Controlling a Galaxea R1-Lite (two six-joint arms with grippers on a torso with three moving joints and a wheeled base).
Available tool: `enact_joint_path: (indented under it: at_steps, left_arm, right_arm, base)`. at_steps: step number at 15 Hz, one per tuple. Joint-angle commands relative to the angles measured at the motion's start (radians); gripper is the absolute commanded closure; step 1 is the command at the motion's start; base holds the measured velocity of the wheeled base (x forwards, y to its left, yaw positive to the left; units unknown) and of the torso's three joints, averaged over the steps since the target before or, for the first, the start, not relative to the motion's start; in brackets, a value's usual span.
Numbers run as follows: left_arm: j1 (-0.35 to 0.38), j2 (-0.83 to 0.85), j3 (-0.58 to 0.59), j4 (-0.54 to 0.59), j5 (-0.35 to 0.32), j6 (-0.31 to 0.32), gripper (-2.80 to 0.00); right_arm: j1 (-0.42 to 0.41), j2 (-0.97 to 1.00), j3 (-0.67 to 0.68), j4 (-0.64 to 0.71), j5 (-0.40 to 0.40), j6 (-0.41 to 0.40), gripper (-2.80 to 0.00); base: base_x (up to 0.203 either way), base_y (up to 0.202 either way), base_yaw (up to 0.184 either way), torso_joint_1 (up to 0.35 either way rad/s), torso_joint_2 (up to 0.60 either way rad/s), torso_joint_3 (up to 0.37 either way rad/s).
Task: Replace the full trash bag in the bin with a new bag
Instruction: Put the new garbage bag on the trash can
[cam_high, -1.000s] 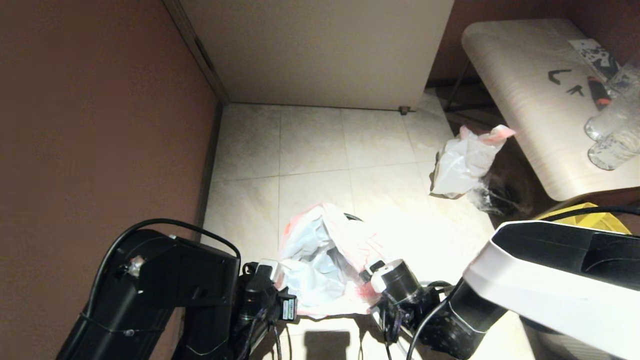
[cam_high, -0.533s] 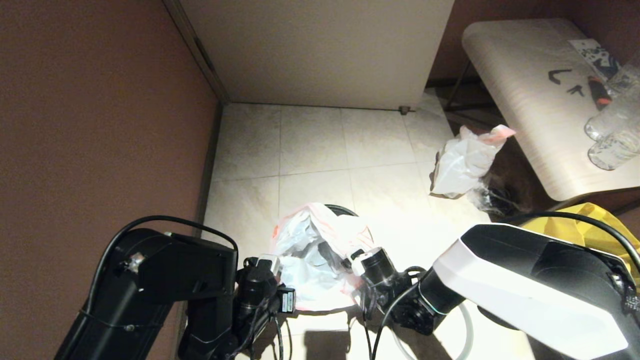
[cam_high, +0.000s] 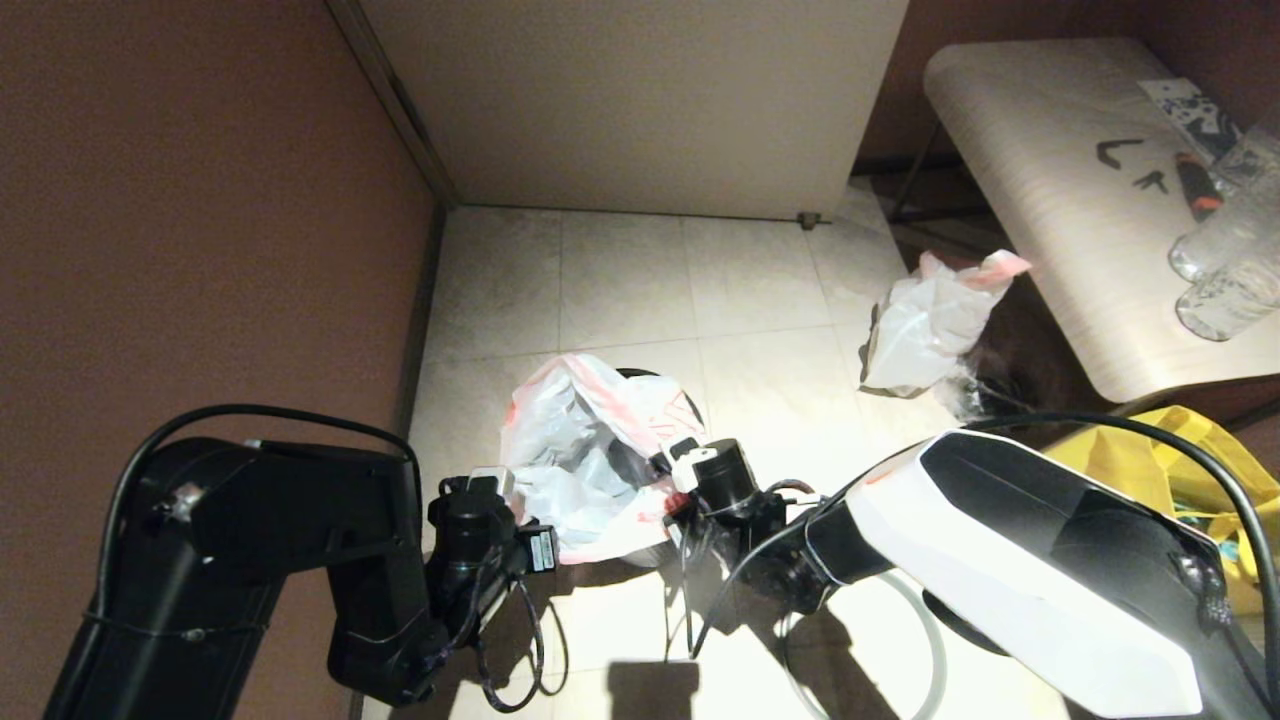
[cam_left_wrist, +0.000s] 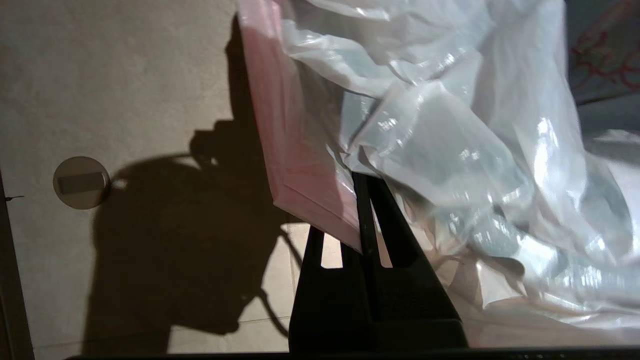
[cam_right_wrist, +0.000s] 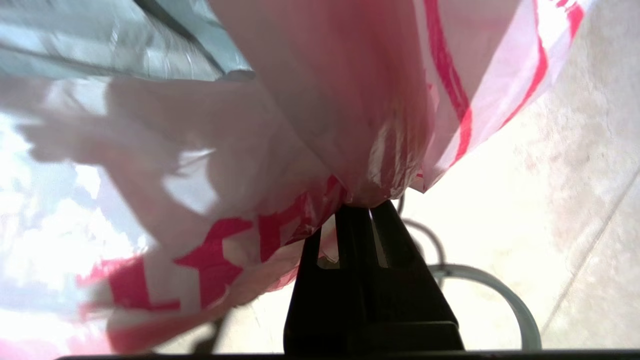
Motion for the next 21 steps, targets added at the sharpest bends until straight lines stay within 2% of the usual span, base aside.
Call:
enact_joint_path:
  at_steps: [1,5,11,13,15,18,21]
  left_arm:
    - [0.01,0.005,-0.011,-0.008,0.004,-0.001,0.0]
    - [0.009,0.029,-0.009,-0.008,0.008,0.005,0.0]
    - [-0.025,0.059,0.011,-0.027,0.008,0.044,0.0]
    - [-0.038,0.042,0.102,-0.119,-0.011,0.046,0.0]
    - [-0.046,0.074,0.121,-0.161,-0.023,0.091,0.0]
    - [-0.044,0.097,0.159,-0.162,-0.037,0.107,0.0]
    - [-0.024,0.143,0.11,-0.162,-0.036,0.162,0.0]
  right_arm:
    - [0.003,-0.013,0.049,0.001,-0.013,-0.001,0.0]
    - [-0.018,-0.025,0.156,-0.032,-0.022,0.005,0.0]
    - [-0.042,0.038,0.152,-0.043,-0.057,0.001,0.0]
    - [-0.034,-0.004,0.227,-0.097,-0.06,0.005,0.0]
    - [-0.035,-0.004,0.262,-0.136,-0.062,-0.001,0.0]
    - [-0.045,0.056,0.257,-0.139,-0.079,0.001,0.0]
    - [-0.049,0.085,0.226,-0.139,-0.087,-0.002,0.0]
  base:
    - [0.0,0.0,0.0,0.0,0.0,0.0]
    - [0.0,0.0,0.0,0.0,0.0,0.0]
    - [0.0,0.0,0.0,0.0,0.0,0.0]
    - [0.0,0.0,0.0,0.0,0.0,0.0]
    - [0.0,0.0,0.0,0.0,0.0,0.0]
    - [0.0,0.0,0.0,0.0,0.0,0.0]
    - [0.0,0.0,0.0,0.0,0.0,0.0]
